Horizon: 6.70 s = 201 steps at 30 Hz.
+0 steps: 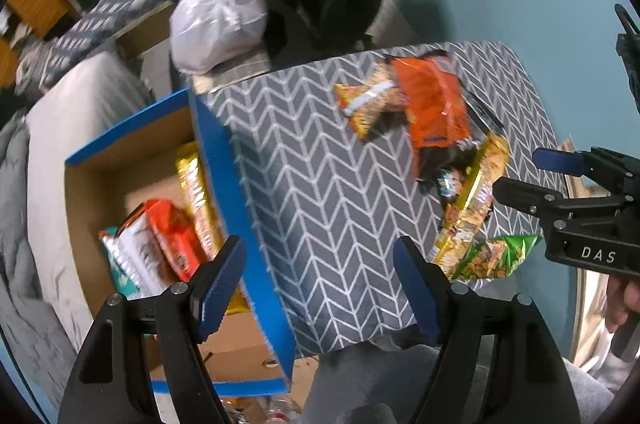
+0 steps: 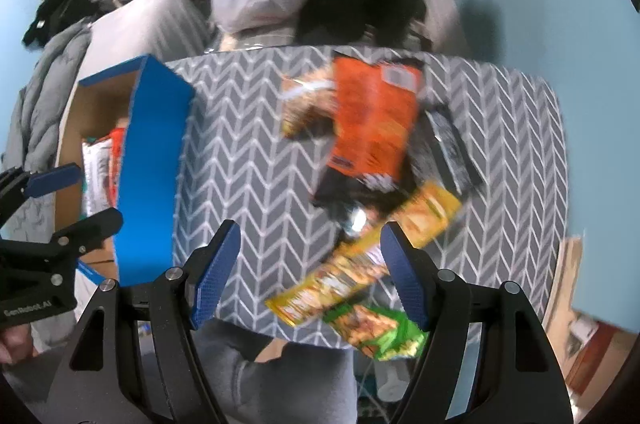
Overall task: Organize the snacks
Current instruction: 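Move both open tools back over the remaining snack pile, then grasp the long yellow bar with the left tool while the right tool grasps the green peanut bag, then lift both packets and carry them over the box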
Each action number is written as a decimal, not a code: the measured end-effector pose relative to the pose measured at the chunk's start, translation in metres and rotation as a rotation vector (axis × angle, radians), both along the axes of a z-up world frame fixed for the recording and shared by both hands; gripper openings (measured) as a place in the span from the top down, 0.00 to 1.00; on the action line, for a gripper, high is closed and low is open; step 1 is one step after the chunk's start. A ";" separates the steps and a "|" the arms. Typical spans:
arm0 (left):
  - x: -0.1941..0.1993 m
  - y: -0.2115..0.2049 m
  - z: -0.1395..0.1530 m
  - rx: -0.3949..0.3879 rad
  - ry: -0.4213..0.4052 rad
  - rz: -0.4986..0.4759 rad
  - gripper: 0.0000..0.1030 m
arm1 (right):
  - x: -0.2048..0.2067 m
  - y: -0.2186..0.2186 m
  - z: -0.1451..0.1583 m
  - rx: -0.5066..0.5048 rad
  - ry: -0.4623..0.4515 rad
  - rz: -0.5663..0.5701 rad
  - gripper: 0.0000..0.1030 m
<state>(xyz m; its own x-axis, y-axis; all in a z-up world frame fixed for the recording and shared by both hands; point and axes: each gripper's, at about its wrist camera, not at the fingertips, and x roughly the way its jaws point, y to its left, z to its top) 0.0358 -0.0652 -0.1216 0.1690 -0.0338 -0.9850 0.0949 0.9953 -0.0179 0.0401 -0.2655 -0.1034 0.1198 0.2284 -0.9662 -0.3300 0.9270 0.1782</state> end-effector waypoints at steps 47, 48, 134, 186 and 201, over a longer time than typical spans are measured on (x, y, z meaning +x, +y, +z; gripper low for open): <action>-0.029 -0.120 -0.123 0.007 0.184 -0.299 0.25 | -0.100 -0.056 -0.151 -0.141 0.091 0.588 0.32; -0.028 -0.122 -0.123 0.007 0.183 -0.301 0.25 | -0.100 -0.059 -0.152 -0.129 0.098 0.577 0.41; -0.018 -0.087 -0.048 -0.062 -0.068 -0.210 0.69 | -0.033 -0.104 -0.065 0.177 0.008 -0.142 0.49; -0.063 0.143 0.017 -0.044 -0.225 0.393 0.69 | -0.007 0.157 0.007 0.273 -0.067 0.331 0.49; -0.075 0.207 -0.012 -0.015 -0.203 0.509 0.69 | -0.020 0.249 -0.011 0.262 0.010 0.422 0.49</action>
<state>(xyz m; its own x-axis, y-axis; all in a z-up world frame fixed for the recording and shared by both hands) -0.0390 0.1417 -0.1336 0.3548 0.0876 -0.9308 -0.3953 0.9163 -0.0645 0.0204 -0.0164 -0.1146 -0.0441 0.4902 -0.8705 -0.6644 0.6363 0.3920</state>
